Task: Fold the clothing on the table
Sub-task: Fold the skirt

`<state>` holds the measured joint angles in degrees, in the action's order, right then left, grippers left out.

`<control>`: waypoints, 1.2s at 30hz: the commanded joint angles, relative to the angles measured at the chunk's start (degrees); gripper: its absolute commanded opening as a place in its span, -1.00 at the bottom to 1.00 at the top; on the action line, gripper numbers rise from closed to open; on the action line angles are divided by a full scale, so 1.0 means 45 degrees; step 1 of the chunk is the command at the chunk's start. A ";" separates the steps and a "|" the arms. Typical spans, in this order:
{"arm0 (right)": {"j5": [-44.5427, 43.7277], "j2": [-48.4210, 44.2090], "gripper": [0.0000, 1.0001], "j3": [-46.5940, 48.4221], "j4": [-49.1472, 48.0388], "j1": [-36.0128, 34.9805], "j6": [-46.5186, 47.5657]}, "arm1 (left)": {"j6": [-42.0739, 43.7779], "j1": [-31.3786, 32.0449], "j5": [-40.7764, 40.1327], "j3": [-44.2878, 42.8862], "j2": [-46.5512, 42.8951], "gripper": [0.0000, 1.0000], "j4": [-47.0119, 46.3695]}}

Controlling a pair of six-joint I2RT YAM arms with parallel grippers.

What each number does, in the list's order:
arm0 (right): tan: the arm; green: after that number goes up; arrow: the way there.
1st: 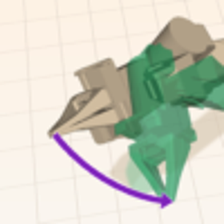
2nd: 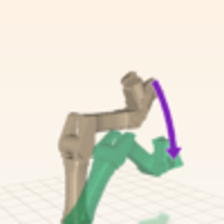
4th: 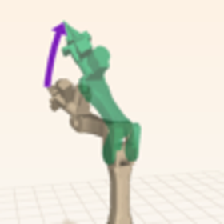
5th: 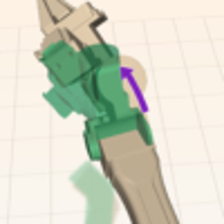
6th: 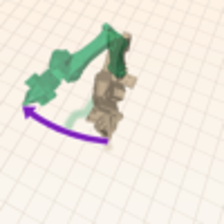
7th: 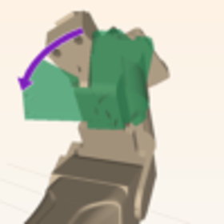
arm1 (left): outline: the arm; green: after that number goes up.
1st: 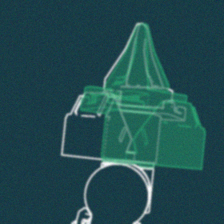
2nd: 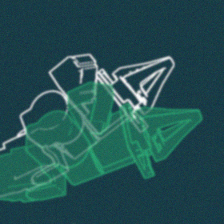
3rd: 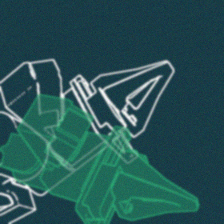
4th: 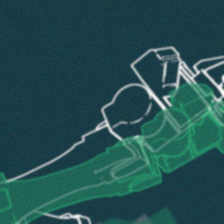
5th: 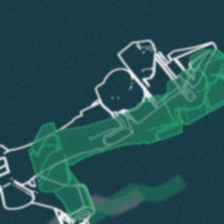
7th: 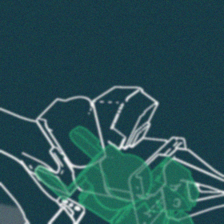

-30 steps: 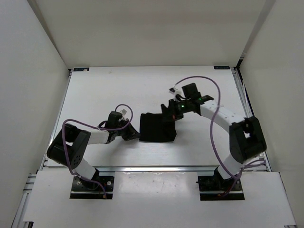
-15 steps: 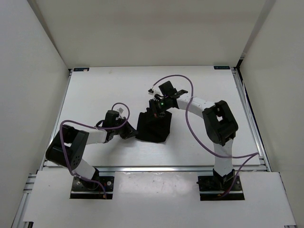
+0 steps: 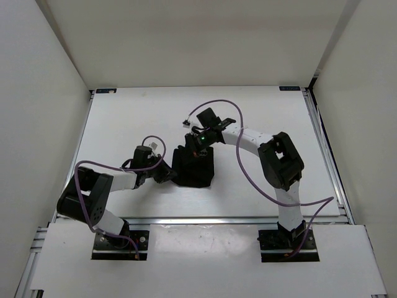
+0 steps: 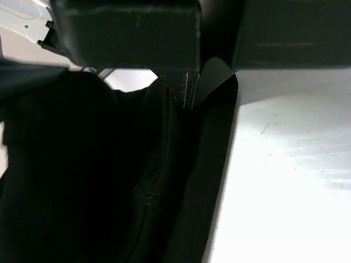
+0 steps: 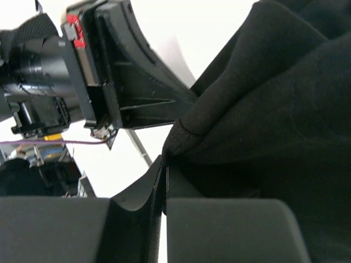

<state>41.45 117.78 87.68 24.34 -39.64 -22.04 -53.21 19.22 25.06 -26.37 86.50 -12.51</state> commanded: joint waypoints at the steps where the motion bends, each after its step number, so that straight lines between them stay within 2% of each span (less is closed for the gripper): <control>1: 0.0749 0.0000 -1.00 0.0419 0.0295 -0.0292 0.0093 | 0.0009 -0.0131 0.0213 0.0254 -0.0686 -1.00 -0.0247; 9: 0.0788 0.0428 -1.00 0.0750 0.0314 -0.0566 0.0055 | -0.0129 -0.0132 0.0155 0.0605 -0.0902 -1.00 -0.0324; 15: 0.1138 0.1190 -0.98 0.1803 0.0880 -0.0606 0.0211 | 0.0008 -0.0423 0.0096 0.0606 -0.0980 -1.00 -0.0207; 16: 0.1604 0.1326 -0.79 0.1901 0.0687 -0.0625 0.0056 | 0.0008 -0.0366 0.0095 0.0703 -0.1018 -1.00 -0.0208; 17: 0.1976 0.1463 -0.46 0.1806 0.0550 -0.0529 -0.0061 | 0.0028 -0.0462 0.0037 0.0704 -0.0999 -1.00 -0.0150; 20: 0.3736 0.0940 -0.04 0.1416 -0.0873 -0.0333 -0.0686 | 0.0300 -0.0834 0.0075 0.0451 -0.1116 -1.00 0.0124; 22: 0.3912 0.0394 0.09 0.1531 -0.1401 -0.0275 -0.0746 | 0.0359 -0.1205 0.0173 0.0392 -0.1233 -1.00 0.0261; 24: 0.4361 -0.0466 0.11 0.1551 -0.1970 -0.0041 -0.1232 | 0.0379 -0.1652 0.0309 0.0197 -0.1292 -1.00 0.0417; 27: 0.4246 -0.1520 0.03 0.1201 -0.2304 0.0563 -0.1489 | 0.0555 -0.2355 0.0485 -0.0271 -0.1624 -1.00 0.0923; 30: 0.2787 -0.2536 -0.23 0.0091 -0.1370 0.1325 -0.1002 | 0.0323 -0.2631 0.1321 -0.1188 -0.1858 -1.00 0.0889; 33: 0.0797 -0.3104 -0.75 -0.0985 0.0112 0.2048 -0.0456 | -0.0012 -0.1854 0.2301 -0.2399 -0.1859 -1.00 0.0322; 35: -0.0105 -0.3262 -0.79 -0.1512 0.0818 0.2440 -0.0007 | 0.0104 -0.1013 0.2537 -0.3568 -0.1645 -1.00 0.0514; 36: -0.0439 -0.3282 -0.72 -0.1786 0.1054 0.2693 0.0151 | 0.0319 -0.0488 0.2556 -0.3844 -0.1489 -1.00 0.0786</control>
<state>47.92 102.28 83.61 21.39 -29.17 -24.67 -52.75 12.14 31.57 -38.15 80.97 -8.19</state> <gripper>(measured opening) 0.130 0.009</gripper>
